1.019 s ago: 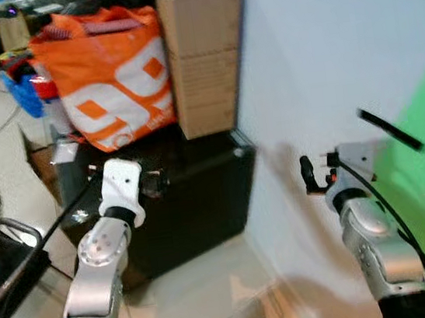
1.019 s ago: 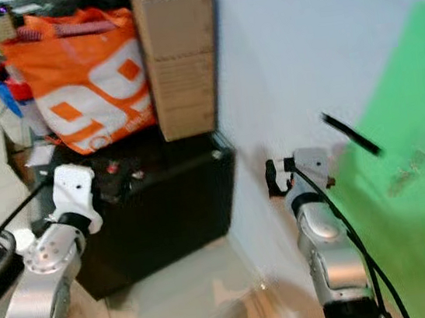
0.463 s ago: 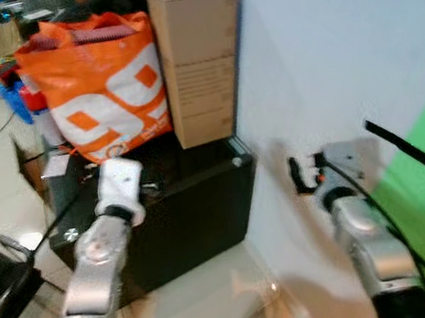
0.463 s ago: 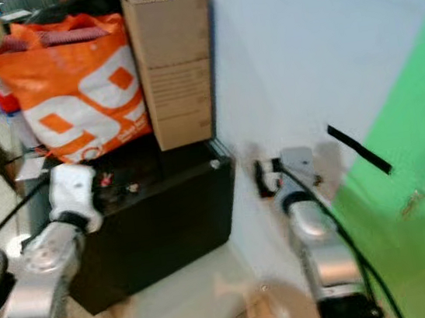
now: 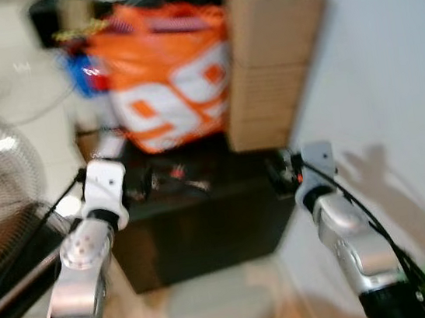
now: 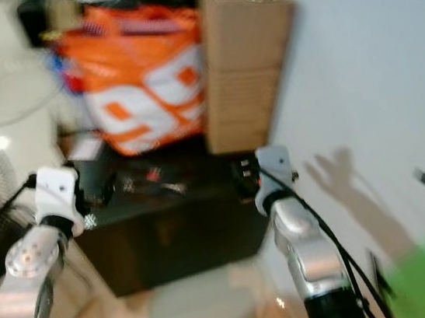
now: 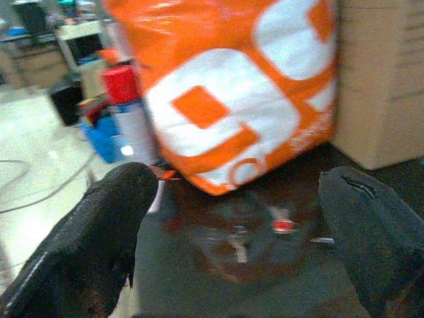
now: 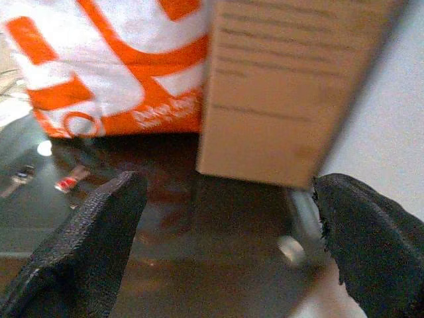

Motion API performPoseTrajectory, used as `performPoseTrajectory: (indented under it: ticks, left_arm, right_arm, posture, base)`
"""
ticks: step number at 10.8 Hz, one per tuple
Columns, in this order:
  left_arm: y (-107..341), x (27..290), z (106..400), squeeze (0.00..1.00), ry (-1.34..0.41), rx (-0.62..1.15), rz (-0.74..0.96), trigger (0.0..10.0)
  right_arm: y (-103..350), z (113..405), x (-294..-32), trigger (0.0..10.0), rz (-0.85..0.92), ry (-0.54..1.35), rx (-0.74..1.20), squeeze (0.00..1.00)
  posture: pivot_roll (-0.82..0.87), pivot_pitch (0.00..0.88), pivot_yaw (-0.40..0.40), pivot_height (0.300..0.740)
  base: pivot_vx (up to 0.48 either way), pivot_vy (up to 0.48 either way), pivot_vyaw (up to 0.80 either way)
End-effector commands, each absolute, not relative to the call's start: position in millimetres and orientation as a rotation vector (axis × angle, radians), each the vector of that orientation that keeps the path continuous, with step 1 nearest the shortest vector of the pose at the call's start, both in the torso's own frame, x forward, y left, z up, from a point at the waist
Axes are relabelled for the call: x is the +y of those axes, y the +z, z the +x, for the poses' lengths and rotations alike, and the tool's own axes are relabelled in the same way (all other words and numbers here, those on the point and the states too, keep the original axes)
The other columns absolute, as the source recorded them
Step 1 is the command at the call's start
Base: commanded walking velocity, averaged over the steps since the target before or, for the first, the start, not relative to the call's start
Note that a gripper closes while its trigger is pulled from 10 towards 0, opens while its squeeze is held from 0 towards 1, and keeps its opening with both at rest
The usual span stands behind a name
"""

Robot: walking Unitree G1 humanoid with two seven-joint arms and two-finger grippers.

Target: Hang keys on a hook

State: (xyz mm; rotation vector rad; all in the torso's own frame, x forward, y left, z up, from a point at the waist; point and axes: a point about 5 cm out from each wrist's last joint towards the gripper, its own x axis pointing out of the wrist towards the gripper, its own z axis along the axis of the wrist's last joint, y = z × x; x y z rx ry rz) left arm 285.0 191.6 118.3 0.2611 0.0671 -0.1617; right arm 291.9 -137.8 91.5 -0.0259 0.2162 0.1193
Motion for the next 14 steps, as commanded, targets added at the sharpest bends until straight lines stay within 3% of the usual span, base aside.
performPoseTrajectory:
  ticks: [1, 14]
  left_arm:
    - [120.2, 183.0, 286.4, 0.0, -0.188, 0.053, 0.266, 10.0]
    - [121.8, 183.5, 288.5, 0.0, -0.207, 0.044, 0.288, 10.0]
  right_arm:
    - [86.9, 292.2, -151.1, 10.0, -0.056, 0.083, 0.24, 1.0]
    - [73.6, 293.6, -154.7, 10.0, -0.067, 0.111, 0.289, 1.0]
  posture:
    - [0.04, 0.0, -0.068, 0.74]
    - [0.05, 0.0, -0.07, 0.74]
  base:
    - [0.352, 0.0, 0.8]
    - [0.343, 0.0, 0.0]
